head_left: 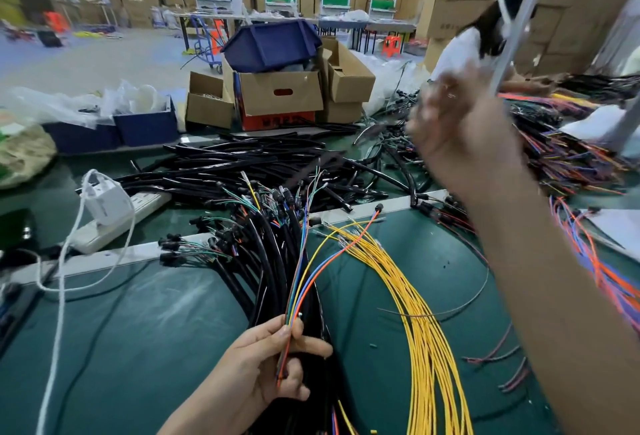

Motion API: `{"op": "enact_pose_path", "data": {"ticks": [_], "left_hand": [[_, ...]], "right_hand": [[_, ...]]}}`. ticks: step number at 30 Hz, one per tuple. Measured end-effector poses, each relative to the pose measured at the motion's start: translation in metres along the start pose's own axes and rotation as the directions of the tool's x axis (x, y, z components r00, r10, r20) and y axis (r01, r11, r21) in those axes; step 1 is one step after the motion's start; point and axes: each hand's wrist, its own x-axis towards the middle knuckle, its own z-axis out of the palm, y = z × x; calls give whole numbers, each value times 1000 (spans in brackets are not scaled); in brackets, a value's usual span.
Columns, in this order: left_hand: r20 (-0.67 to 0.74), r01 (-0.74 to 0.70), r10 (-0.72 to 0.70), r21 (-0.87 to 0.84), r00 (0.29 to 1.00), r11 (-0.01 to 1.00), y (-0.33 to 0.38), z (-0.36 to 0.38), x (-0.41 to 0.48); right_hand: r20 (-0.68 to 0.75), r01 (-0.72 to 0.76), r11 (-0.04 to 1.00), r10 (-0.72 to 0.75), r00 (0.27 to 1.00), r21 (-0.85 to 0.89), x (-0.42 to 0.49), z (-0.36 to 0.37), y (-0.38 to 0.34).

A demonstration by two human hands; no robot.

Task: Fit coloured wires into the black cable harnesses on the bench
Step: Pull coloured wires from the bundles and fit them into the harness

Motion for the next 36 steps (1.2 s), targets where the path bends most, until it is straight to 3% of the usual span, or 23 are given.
{"op": "enact_pose_path", "data": {"ticks": [2,4,7,9,13,15,21,26,36], "left_hand": [[-1,20,-20,-4,1000,1000,1,-2,-1],[23,43,-42,-47,999,998,3,-3,-2],[36,68,-66,-53,997,996,5,-3,-3],[30,66,-66,8,997,998,4,1,-3],[-52,34,-35,-31,998,999,1,14,-5],[-85,2,-12,-121,996,993,1,19,-6],[-146,-42,27,-101,989,994,4,22,-10],[-177,-51,59,48,982,998,5,20,-17],[-121,117,-74,404,990,907,15,17,-42]], "right_hand": [[-8,-264,962,265,964,64,-16,-5,30],[-59,-430,903,429,901,-1,-33,-19,71],[-177,-559,815,534,827,-154,-38,-39,98],[-192,-589,796,562,805,-140,-35,-45,103],[-135,-570,806,590,796,162,-29,-40,111],[-137,-559,803,589,796,207,-27,-38,115],[-330,-485,873,442,834,-58,-21,-37,125],[-457,-494,862,396,796,-113,0,-58,122],[-507,-512,832,355,786,-211,32,-96,120]]}}
